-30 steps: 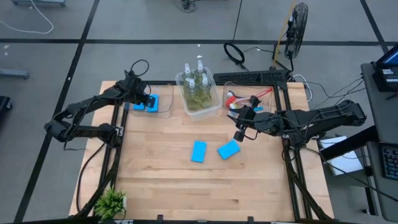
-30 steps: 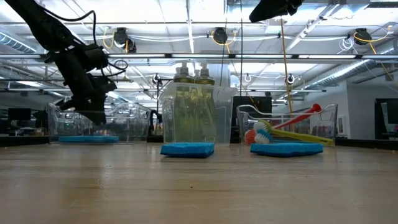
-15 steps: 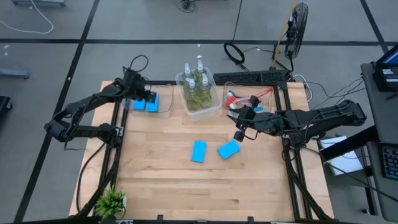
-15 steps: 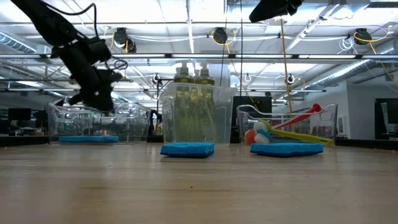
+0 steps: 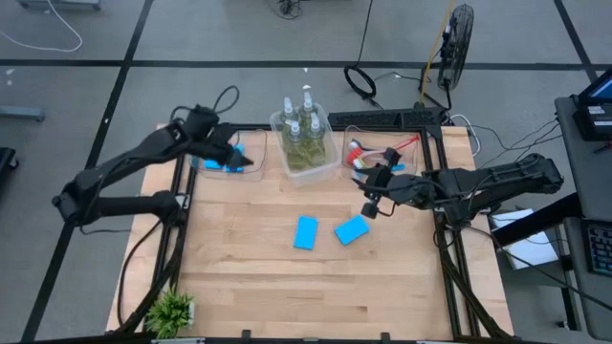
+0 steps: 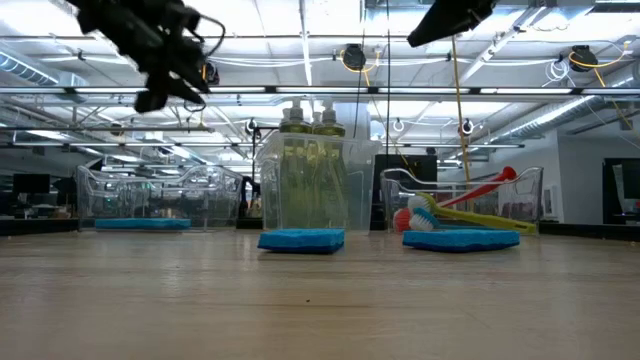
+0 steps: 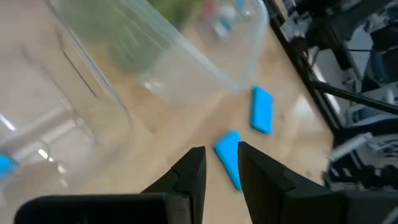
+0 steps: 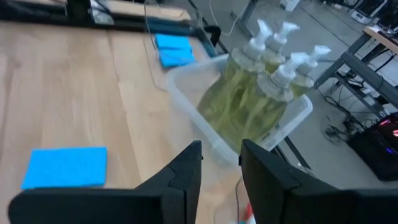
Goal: Pick & Place Kitchen Sink Supplies
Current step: Put the blue sponge into the left transparent bin
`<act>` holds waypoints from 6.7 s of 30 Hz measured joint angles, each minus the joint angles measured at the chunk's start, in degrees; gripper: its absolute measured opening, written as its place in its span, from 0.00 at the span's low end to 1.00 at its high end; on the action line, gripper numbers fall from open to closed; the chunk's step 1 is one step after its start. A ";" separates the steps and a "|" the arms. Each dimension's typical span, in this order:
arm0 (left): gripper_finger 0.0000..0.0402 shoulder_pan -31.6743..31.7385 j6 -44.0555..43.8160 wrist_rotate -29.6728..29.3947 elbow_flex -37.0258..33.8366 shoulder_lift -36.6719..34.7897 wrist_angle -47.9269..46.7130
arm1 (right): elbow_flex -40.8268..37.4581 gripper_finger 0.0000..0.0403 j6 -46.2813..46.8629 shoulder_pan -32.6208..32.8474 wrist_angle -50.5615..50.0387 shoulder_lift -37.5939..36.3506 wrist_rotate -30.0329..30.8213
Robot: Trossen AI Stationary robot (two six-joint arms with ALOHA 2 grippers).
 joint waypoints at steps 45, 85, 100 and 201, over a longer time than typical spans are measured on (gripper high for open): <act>0.23 -51.38 -42.31 -38.68 18.99 45.96 11.50 | -7.14 0.25 3.03 -4.85 -12.03 -20.71 -24.22; 0.23 -47.29 -51.10 -35.16 18.93 52.28 12.37 | -28.76 0.25 8.27 -4.85 5.22 -45.48 -35.87; 0.38 -46.73 -54.26 -32.68 18.95 51.27 12.45 | -28.76 0.25 8.27 -4.85 5.03 -45.48 -35.88; 0.00 -56.70 -52.20 -41.66 18.97 20.06 -5.57 | -28.76 0.25 8.27 -4.87 5.03 -45.44 -35.59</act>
